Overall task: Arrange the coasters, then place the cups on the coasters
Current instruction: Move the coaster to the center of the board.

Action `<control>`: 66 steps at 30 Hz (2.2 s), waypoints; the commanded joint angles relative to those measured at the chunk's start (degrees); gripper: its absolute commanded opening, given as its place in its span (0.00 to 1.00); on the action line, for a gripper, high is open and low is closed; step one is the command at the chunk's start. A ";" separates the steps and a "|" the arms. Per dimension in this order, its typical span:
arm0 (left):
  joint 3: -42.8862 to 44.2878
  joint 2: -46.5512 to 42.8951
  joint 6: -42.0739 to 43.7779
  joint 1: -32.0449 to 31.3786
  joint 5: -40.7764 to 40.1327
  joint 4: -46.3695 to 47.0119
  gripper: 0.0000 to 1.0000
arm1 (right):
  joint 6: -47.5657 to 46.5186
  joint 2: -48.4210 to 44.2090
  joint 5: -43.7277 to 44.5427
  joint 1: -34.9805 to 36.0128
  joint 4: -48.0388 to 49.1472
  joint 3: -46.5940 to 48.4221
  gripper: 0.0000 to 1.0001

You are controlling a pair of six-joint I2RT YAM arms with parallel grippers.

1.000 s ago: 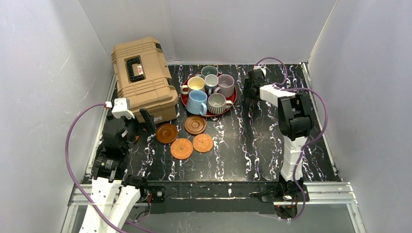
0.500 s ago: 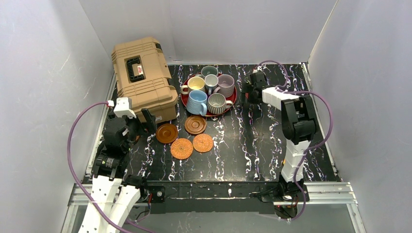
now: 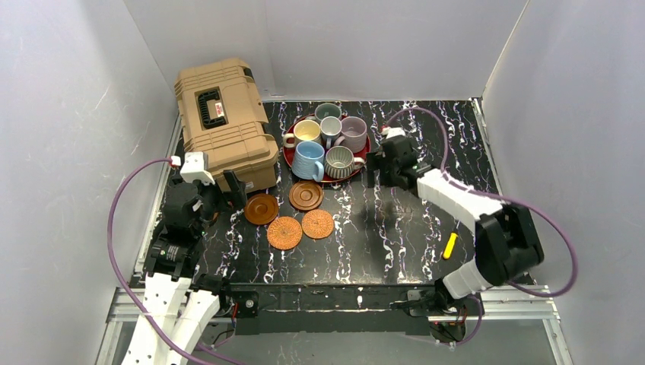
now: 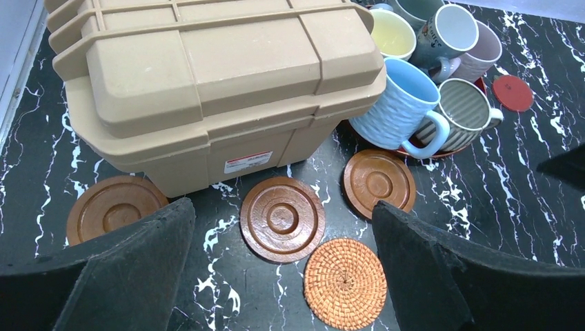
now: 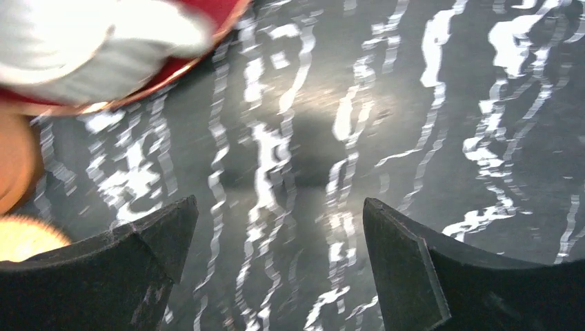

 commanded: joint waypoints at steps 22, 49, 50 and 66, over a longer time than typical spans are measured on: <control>0.64 2.37 0.09 -0.06 0.61 -0.40 0.99 | 15.99 14.42 19.81 44.79 12.54 3.65 0.85; 0.53 2.15 -0.19 -0.07 -0.14 -0.69 0.99 | 23.49 14.77 25.38 44.49 5.13 0.32 0.69; 0.61 2.15 -0.24 -0.07 -0.40 -0.74 0.99 | 23.90 14.01 25.69 44.12 4.61 -0.47 0.69; 0.55 1.94 -0.50 -0.07 -0.57 -0.83 0.99 | 24.91 -1.73 25.41 29.45 2.04 -13.70 0.71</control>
